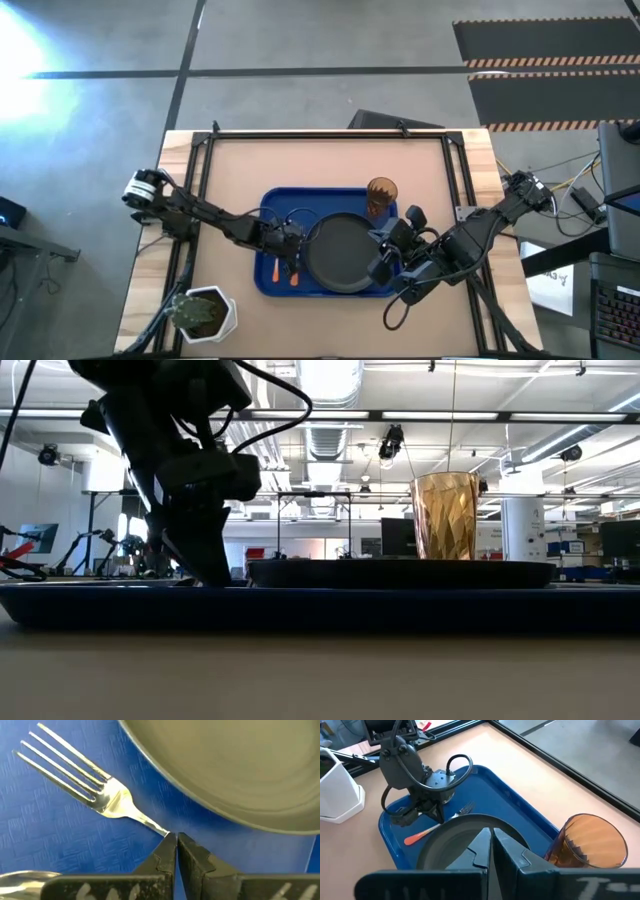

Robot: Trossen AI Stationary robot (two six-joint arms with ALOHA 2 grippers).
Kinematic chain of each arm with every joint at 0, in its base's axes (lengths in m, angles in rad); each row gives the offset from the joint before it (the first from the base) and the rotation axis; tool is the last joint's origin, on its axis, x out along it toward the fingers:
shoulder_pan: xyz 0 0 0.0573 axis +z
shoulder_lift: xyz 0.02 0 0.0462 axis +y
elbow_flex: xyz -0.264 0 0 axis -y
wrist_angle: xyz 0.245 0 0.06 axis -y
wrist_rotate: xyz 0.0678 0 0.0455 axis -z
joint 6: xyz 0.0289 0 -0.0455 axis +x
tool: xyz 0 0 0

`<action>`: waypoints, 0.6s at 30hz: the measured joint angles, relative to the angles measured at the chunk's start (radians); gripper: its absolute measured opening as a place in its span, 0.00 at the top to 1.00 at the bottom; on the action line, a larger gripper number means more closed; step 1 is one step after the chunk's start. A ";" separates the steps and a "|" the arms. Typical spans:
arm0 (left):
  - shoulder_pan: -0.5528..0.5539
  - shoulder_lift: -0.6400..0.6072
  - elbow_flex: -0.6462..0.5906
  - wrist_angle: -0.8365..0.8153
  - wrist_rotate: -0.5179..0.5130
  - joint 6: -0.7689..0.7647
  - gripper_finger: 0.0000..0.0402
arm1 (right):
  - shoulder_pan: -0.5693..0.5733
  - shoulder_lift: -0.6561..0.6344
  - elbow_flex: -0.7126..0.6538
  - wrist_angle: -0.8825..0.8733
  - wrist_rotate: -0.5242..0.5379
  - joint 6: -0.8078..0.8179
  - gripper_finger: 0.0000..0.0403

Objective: Pick and place plate/cup/fork/spoon on tray
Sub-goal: Adjust the orange fork on the blue tray

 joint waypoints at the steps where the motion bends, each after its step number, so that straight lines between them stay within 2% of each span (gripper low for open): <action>1: 0.000 -0.002 -0.005 -0.002 0.004 -0.009 1.00 | 0.000 0.000 0.000 0.000 0.000 0.000 0.98; 18: -0.026 -0.018 -0.028 -0.069 0.041 -0.128 1.00 | 0.000 0.000 0.000 -0.002 -0.002 -0.002 0.98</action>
